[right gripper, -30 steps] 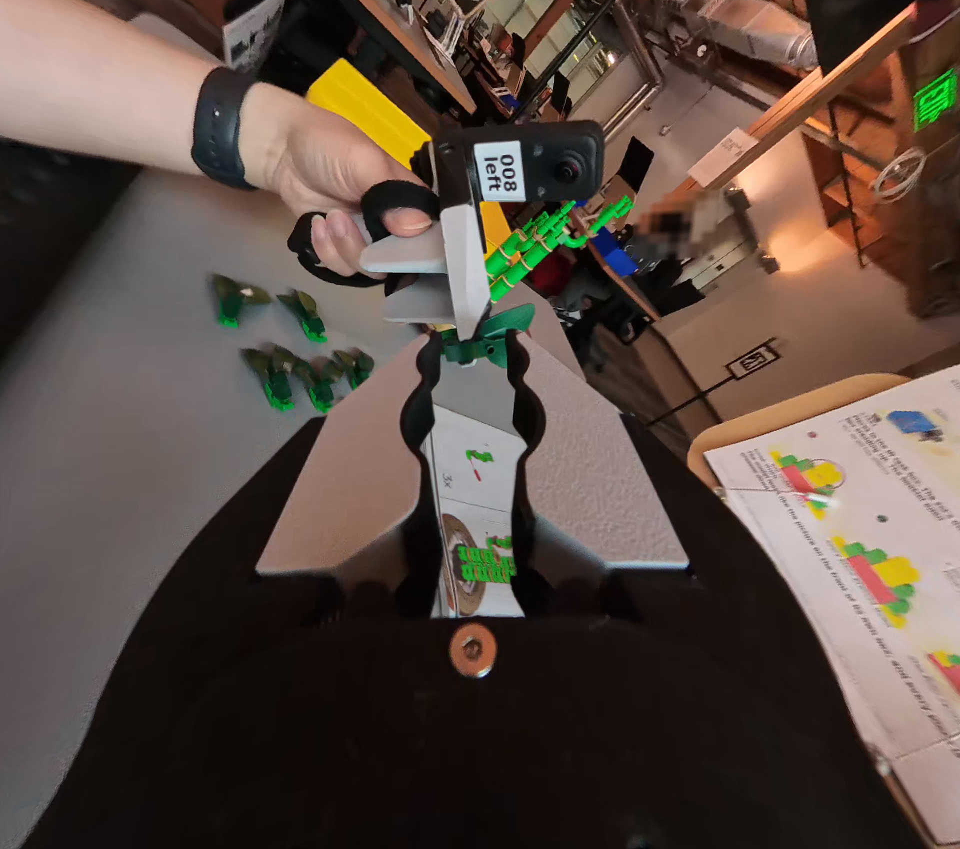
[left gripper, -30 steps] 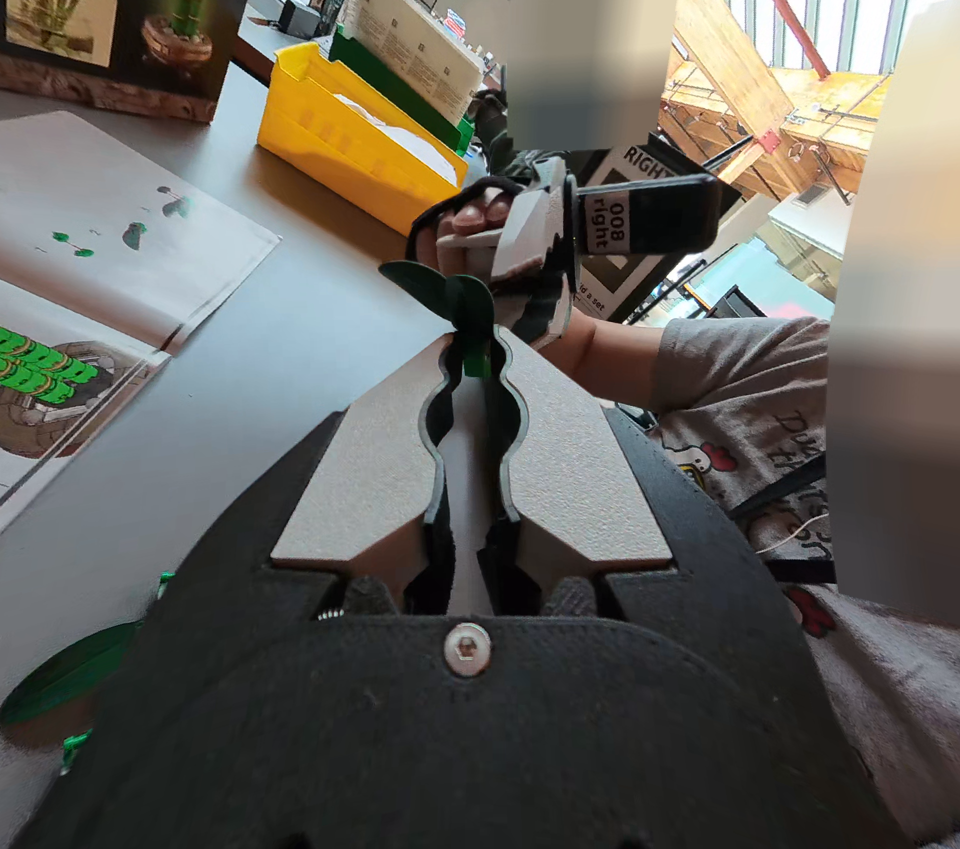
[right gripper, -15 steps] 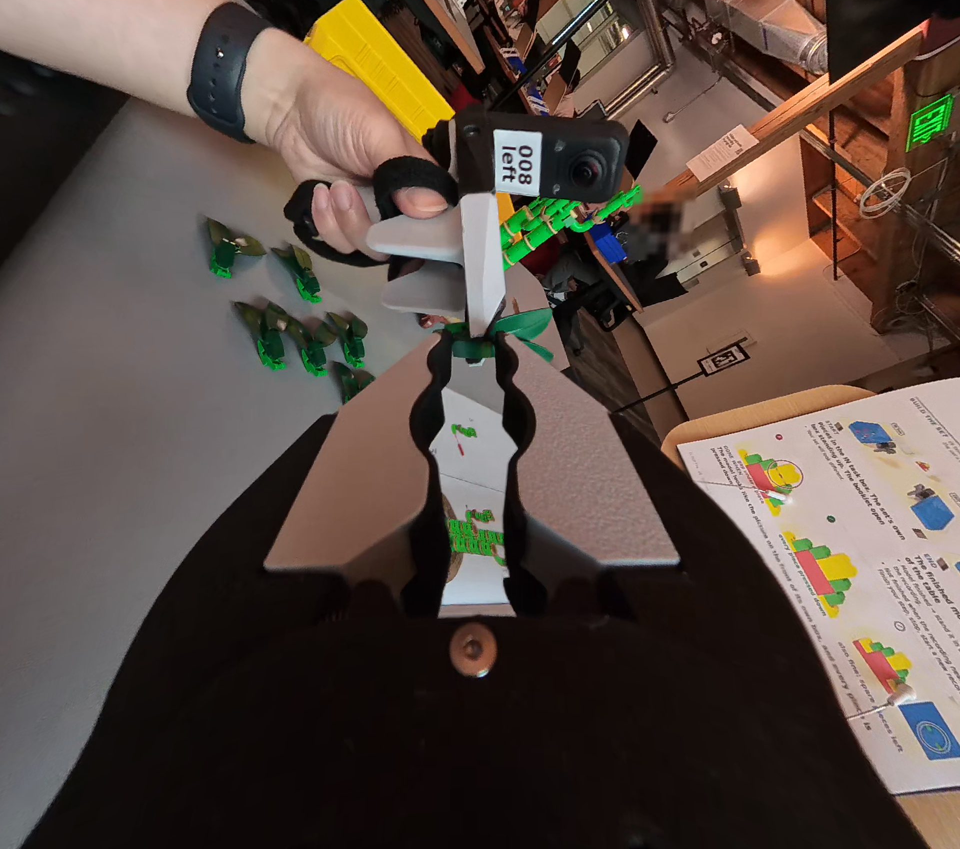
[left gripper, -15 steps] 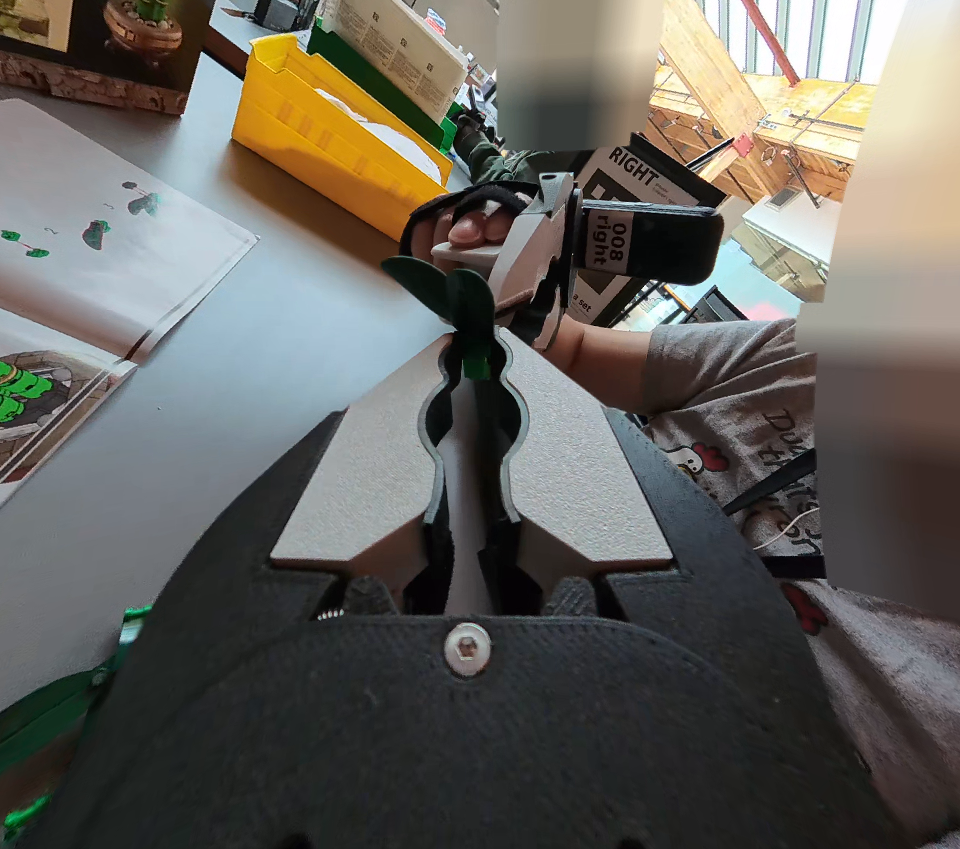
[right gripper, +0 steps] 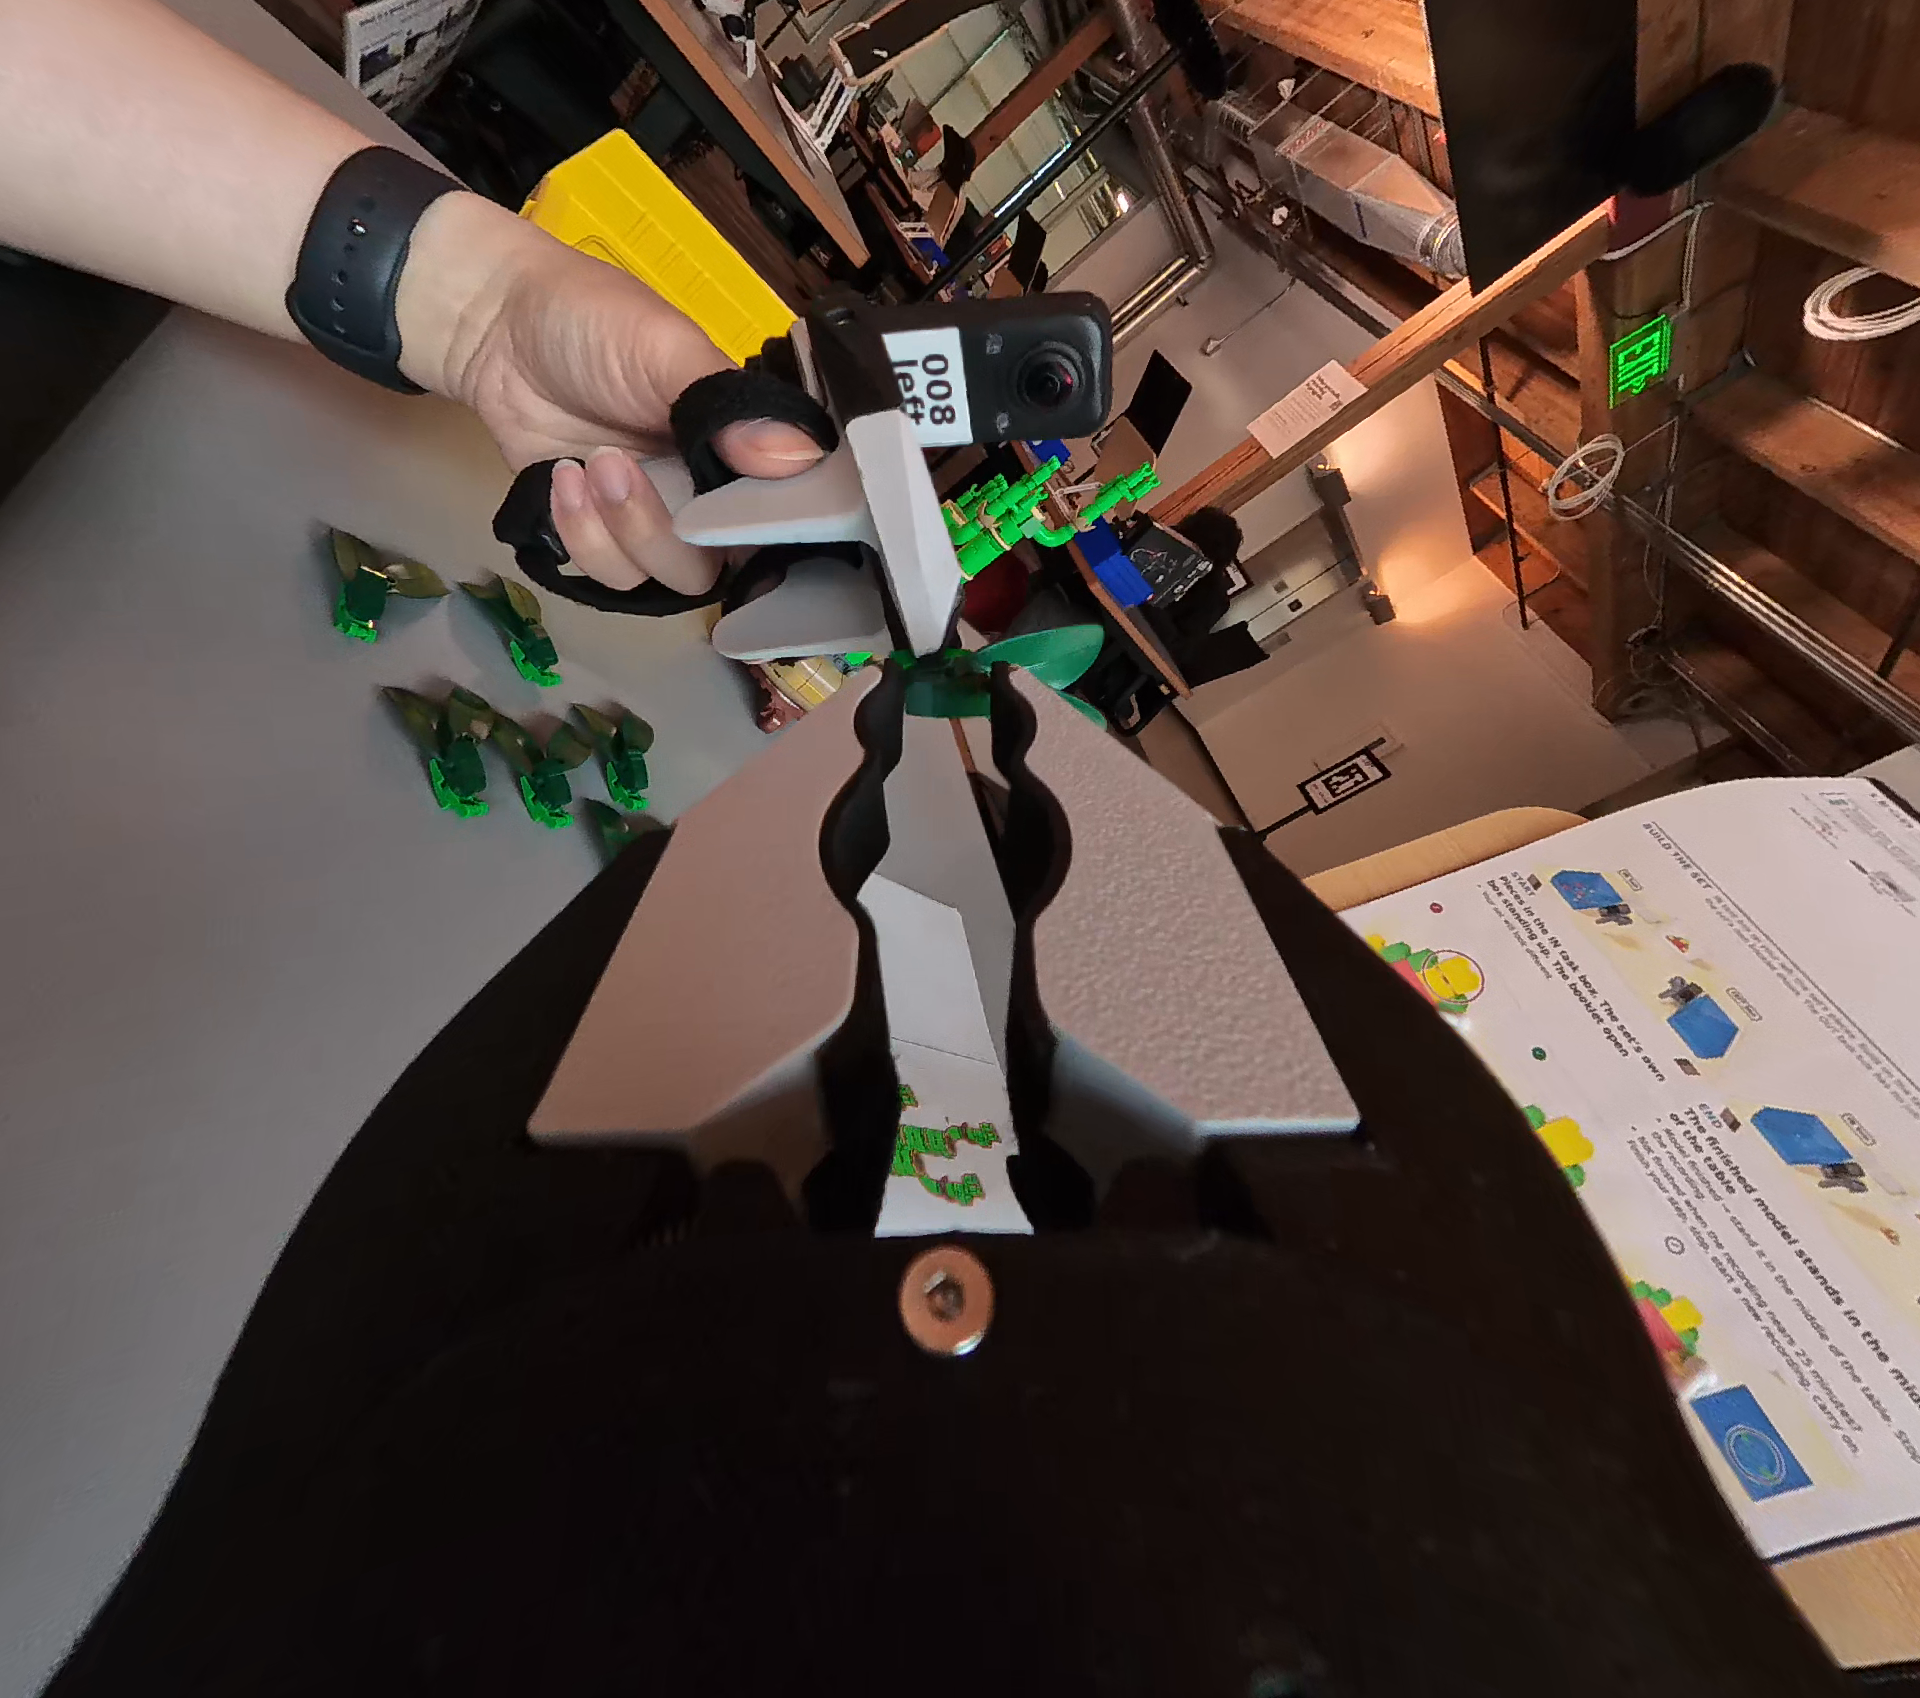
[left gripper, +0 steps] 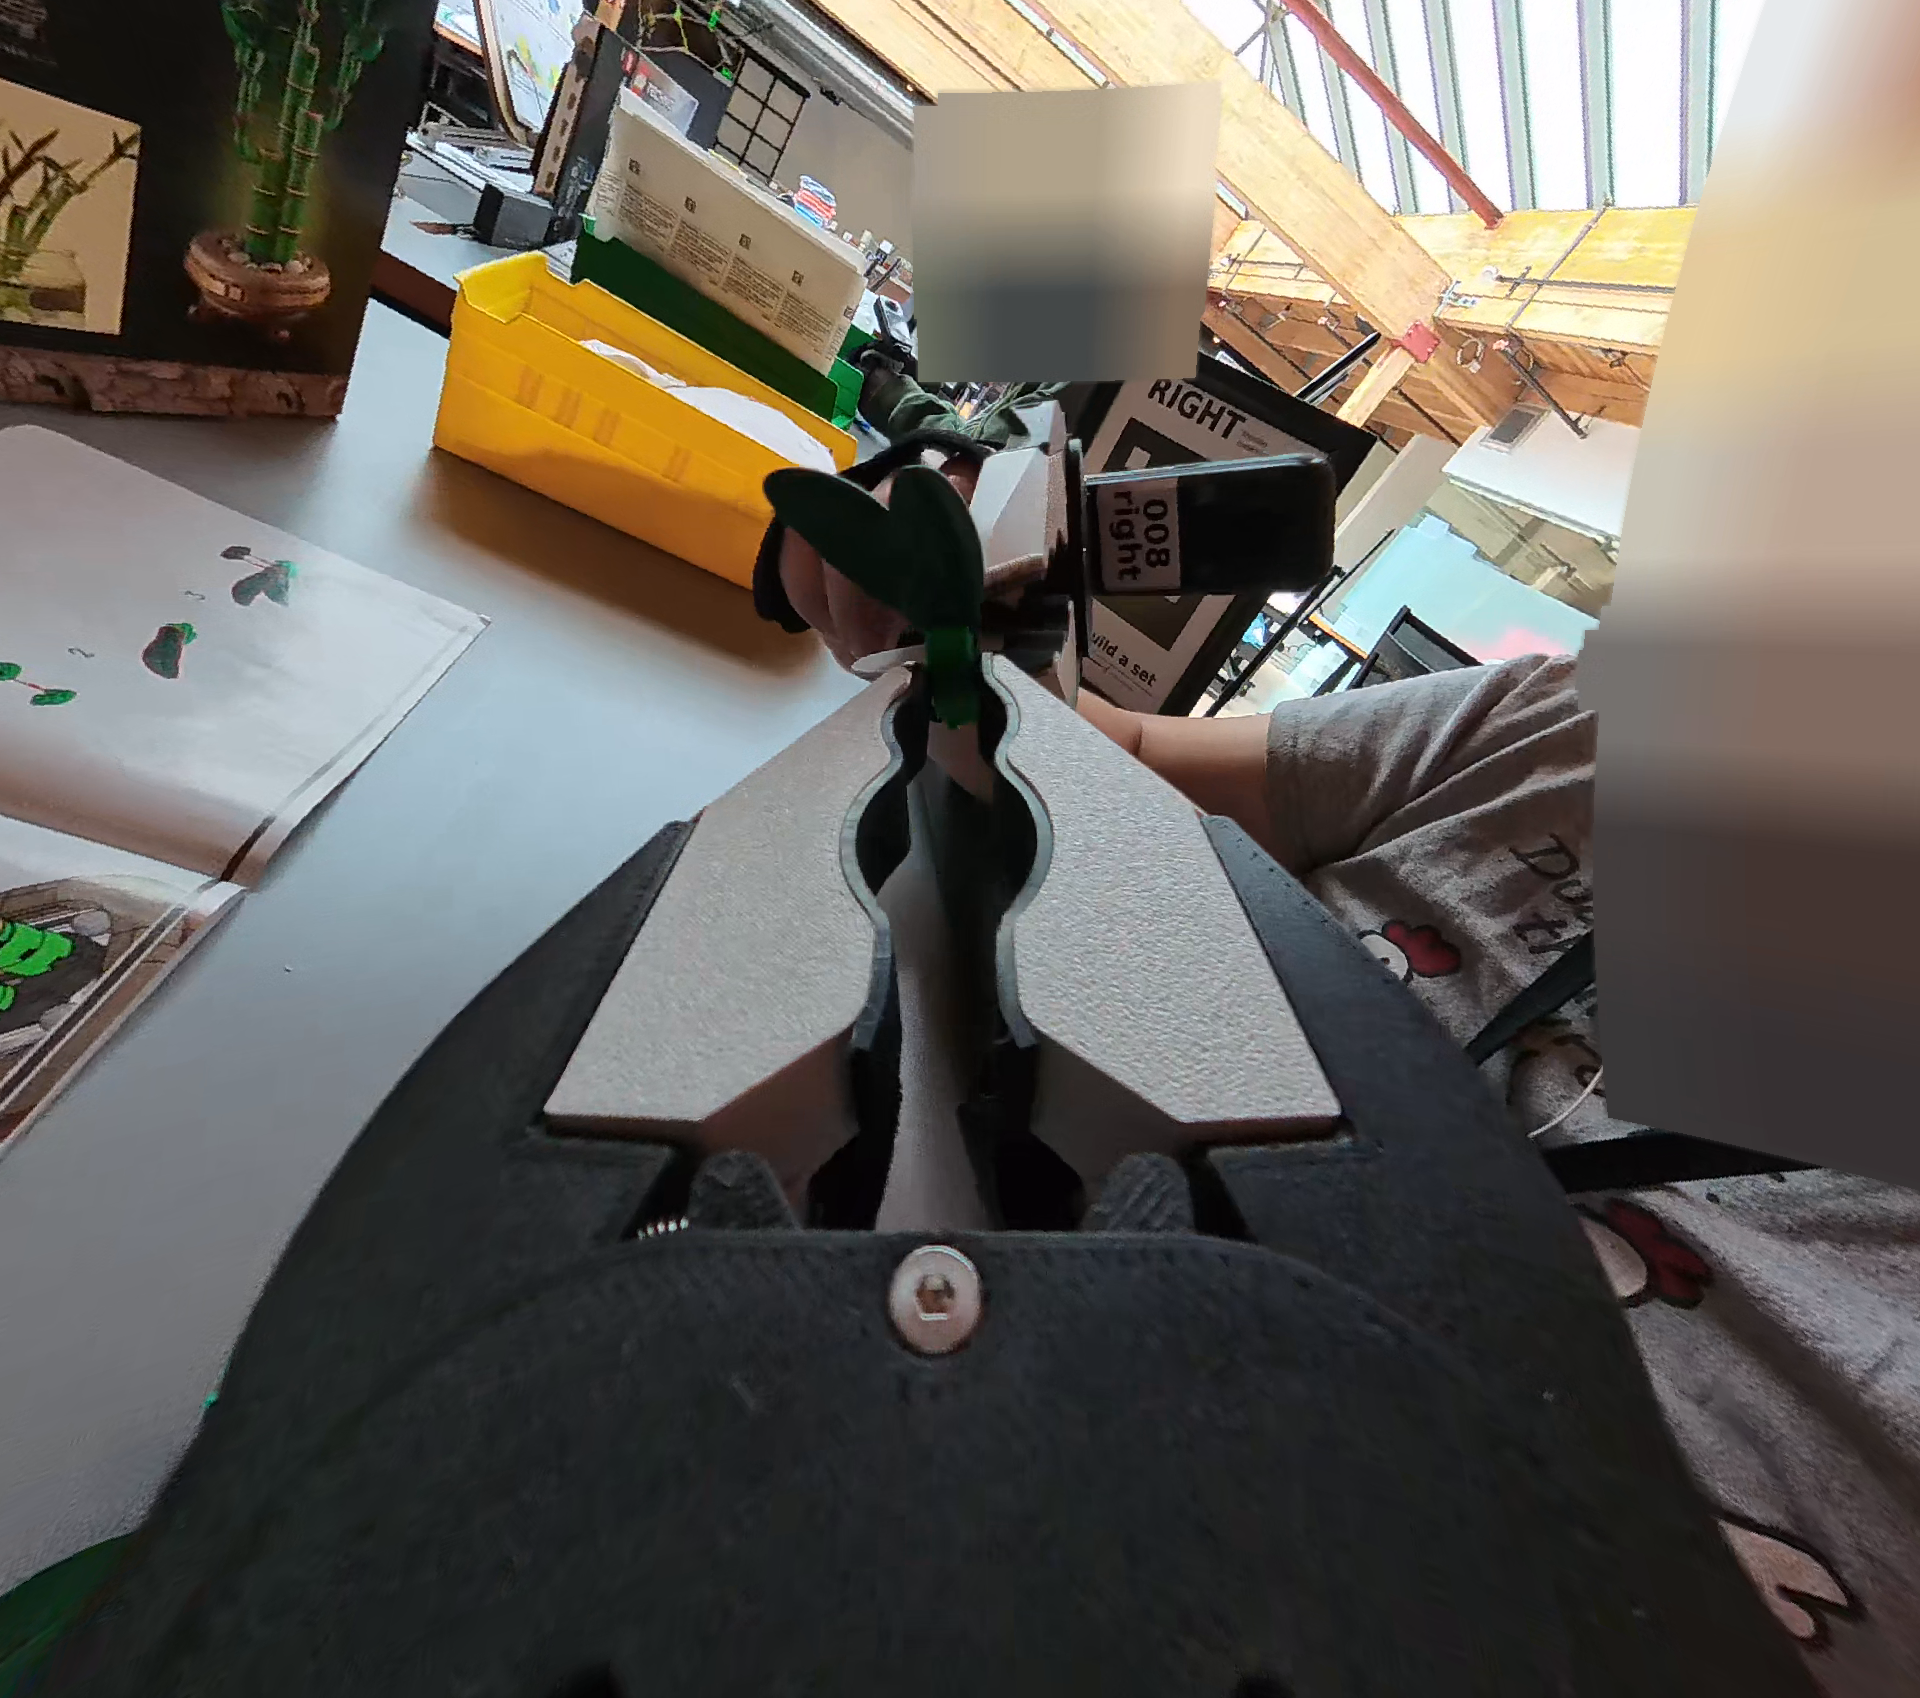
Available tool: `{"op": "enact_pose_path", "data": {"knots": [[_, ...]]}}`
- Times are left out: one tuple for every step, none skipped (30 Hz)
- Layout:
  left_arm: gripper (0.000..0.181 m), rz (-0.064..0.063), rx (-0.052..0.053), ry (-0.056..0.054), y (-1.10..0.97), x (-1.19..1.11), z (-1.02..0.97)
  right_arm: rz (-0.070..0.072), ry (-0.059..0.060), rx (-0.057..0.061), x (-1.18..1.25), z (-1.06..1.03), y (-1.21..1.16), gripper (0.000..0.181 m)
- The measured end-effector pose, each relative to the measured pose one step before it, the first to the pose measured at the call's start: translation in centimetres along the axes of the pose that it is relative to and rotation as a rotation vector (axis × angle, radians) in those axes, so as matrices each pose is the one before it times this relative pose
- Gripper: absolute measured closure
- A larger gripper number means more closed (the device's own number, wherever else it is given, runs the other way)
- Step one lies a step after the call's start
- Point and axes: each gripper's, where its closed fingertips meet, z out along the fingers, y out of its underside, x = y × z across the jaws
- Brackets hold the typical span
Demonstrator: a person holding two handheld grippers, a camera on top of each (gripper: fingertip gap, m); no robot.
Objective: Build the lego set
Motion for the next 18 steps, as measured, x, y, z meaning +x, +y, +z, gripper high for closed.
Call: {"op": "enact_pose_path", "data": {"knots": [[0.175,-0.0061,0.0008,0.0033,0.022,-0.002,0.065,-0.0075,-0.0041,0.0006,-0.082,0.02,0.041,0.167],[0.175,-0.003,-0.0012,0.0022,0.071,-0.002,0.125,-0.0038,-0.0045,0.0018,-0.116,0.033,0.037,0.167],[0.175,0.0018,-0.001,-0.0001,0.047,-0.02,0.097,-0.0035,0.0008,0.0036,-0.03,-0.011,0.026,0.167],[0.176,0.0061,0.0015,-0.0018,-0.037,-0.004,0.038,-0.0045,0.004,0.0048,0.069,-0.032,0.037,0.166],[0.176,0.0115,-0.0026,-0.0051,-0.032,0.016,0.025,0.0066,-0.001,0.0067,0.044,-0.041,-0.012,0.166],[0.176,0.0181,0.0008,-0.0079,-0.106,0.037,-0.008,0.0238,0.0012,0.0082,0.129,0.012,-0.025,0.166],[0.176,0.0221,0.0093,-0.0123,-0.232,0.023,-0.045,0.0492,0.0051,0.0143,0.309,0.006,-0.094,0.165],[0.176,0.022,0.0114,-0.0145,-0.255,0.003,-0.072,0.0731,0.0004,0.0242,0.417,-0.068,-0.206,0.16],[0.176,0.0216,0.0086,-0.0124,-0.225,0.027,-0.085,0.0964,0.0089,0.0258,0.716,-0.135,-0.198,0.156],[0.176,0.025,0.0095,-0.0123,-0.246,0.03,-0.107,0.1183,0.0048,0.0226,0.807,-0.161,-0.18,0.156],[0.176,0.029,0.0112,-0.0142,-0.271,0.023,-0.109,0.1444,-0.0188,0.015,0.564,-0.132,-0.119,0.157],[0.176,0.029,0.0082,-0.0168,-0.22,-0.025,-0.106,0.1688,-0.0296,0.0078,0.468,-0.043,-0.009,0.158],[0.176,0.027,0.003,-0.0135,-0.146,0.01,-0.07,0.1719,-0.0311,0.0018,0.409,0.016,0.077,0.158],[0.176,0.0229,0.0031,-0.0094,-0.133,0.058,-0.04,0.1501,-0.0475,0.0049,0.035,0.064,0.066,0.155],[0.176,0.0186,0.0041,-0.01,-0.122,0.039,-0.013,0.1215,-0.0337,0.0004,0.082,0.096,0.135,0.155],[0.176,0.0166,0.0036,-0.0082,-0.107,0.046,0.017,0.0916,-0.0171,-0.0038,0.173,0.141,0.208,0.152],[0.176,0.0135,0.003,-0.0071,-0.092,0.046,0.015,0.0574,-0.024,-0.0075,-0.071,0.177,0.246,0.151],[0.176,0.0099,0.0033,-0.0084,-0.076,-0.008,0.016,0.0316,-0.0212,-0.0082,-0.152,0.189,0.245,0.152]]}}
